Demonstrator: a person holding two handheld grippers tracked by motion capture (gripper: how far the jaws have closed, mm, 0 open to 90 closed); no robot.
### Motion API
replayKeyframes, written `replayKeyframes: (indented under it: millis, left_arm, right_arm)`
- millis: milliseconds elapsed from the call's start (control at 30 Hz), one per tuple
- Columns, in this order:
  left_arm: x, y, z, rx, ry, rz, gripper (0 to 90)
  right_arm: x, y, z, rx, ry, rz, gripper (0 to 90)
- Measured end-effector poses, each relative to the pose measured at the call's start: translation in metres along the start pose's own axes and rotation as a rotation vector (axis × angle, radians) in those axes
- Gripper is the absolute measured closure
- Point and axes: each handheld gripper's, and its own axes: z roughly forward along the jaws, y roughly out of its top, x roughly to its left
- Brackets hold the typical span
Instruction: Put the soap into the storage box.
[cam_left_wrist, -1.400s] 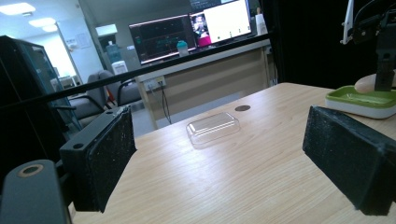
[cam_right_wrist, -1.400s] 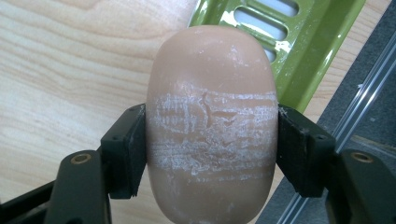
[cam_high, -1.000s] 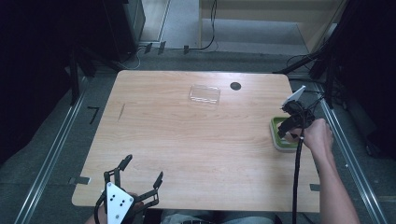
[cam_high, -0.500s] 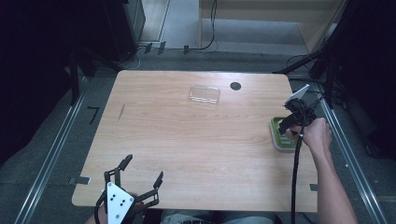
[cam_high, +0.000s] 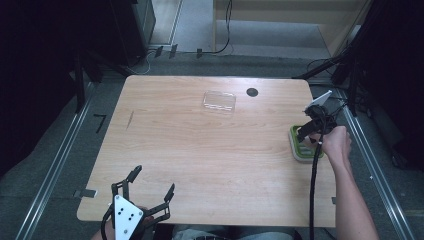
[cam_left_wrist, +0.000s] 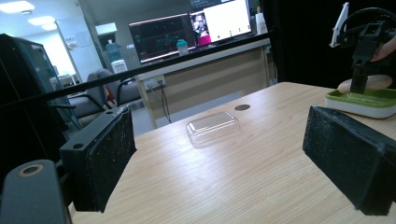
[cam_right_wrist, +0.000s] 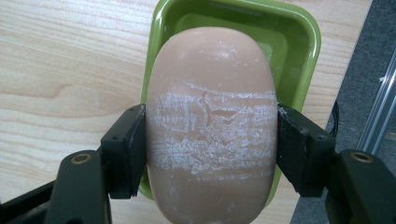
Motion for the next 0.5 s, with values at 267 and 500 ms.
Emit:
replayKeyframes:
  millis: [267,500]
  left_arm:
    - [0.0,0.0,0.0,0.001,0.0,0.002,9.9]
    - [0.0,0.0,0.0,0.001,0.0,0.002,9.9]
  right_arm:
    - [-0.003,0.001,0.006,-0.001,0.0,0.033,33.7]
    - [-0.004,0.002,0.012,0.0,0.001,0.051,33.7]
